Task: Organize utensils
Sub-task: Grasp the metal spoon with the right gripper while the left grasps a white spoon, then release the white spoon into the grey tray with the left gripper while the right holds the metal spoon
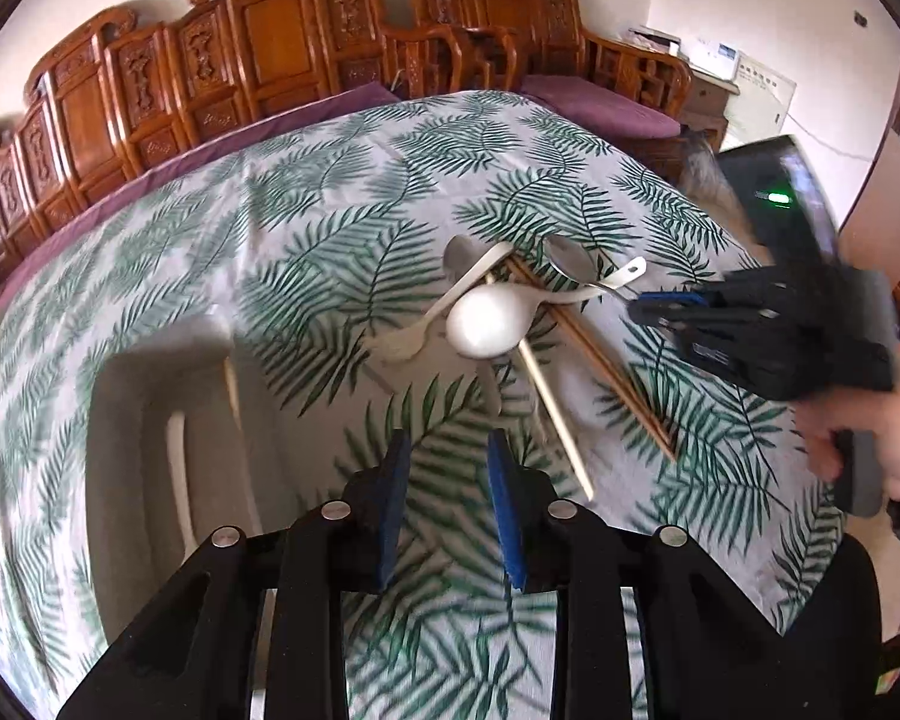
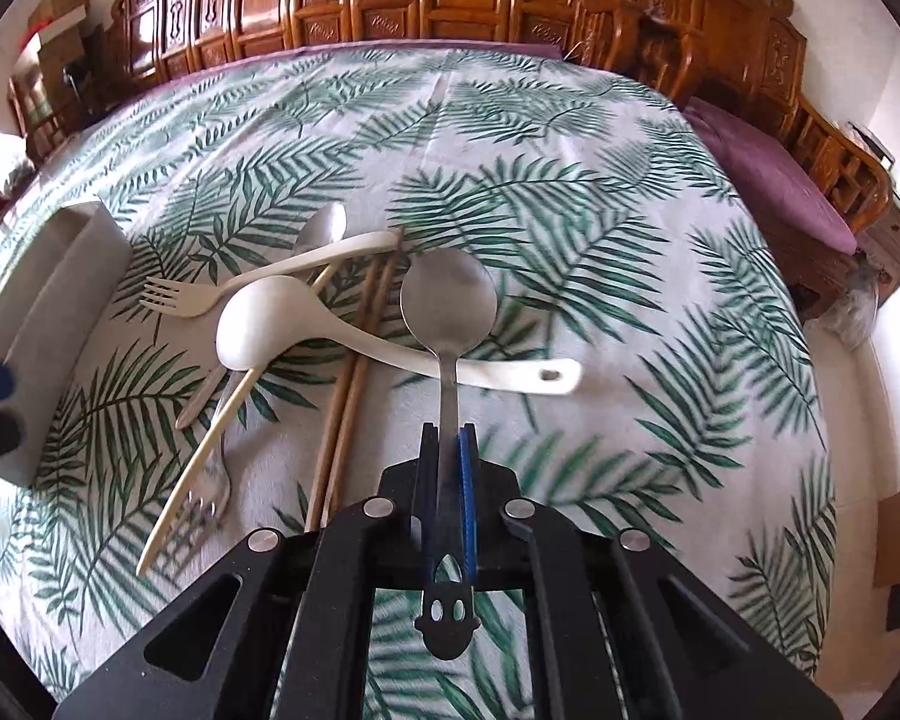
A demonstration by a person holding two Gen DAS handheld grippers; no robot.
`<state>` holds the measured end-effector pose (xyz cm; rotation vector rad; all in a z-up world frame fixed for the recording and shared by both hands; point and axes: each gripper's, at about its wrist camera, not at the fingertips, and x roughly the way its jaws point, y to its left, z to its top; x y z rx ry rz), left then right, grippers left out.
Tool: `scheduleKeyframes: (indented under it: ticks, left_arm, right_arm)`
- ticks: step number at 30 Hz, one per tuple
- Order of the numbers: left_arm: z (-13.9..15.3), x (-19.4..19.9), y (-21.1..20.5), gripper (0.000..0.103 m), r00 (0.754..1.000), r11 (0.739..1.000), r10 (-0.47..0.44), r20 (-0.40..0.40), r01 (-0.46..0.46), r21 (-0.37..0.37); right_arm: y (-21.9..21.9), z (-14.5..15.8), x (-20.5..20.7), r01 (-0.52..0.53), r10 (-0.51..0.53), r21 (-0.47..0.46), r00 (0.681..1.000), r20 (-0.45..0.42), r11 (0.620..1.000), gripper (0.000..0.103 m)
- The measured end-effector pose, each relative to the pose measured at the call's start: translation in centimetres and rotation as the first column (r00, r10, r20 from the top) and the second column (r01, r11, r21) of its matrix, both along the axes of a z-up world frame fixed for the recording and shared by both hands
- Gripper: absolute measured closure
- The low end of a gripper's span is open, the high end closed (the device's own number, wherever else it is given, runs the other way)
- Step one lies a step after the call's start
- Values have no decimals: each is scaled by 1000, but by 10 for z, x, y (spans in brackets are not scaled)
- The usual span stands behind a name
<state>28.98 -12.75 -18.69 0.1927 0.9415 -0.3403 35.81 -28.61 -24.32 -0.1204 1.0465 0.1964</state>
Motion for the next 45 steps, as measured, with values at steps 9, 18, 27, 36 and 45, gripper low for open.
scheduleKeyframes:
  ticks: [9,18,27,36,45]
  left_arm:
    - [-12,41,-55,70,994,991,-106,6,105,85]
    - [-23,64,-97,70,986,969,-168,-3,166,182]
    - [-39,87,-121,56,970,935,-236,-54,242,258]
    - [-55,93,-134,53,956,900,-280,-93,295,320]
    - [-56,88,-135,90,942,882,-295,-161,333,334]
  right_arm:
    - [-34,9,-28,18,-19,32,1000,16,999,96]
    - [-54,13,-28,48,-49,72,999,17,996,95]
    - [-69,19,-26,72,-75,120,997,20,990,95]
    - [-77,19,-25,84,-88,145,996,16,986,95]
    - [-74,16,-25,76,-78,141,997,10,987,95]
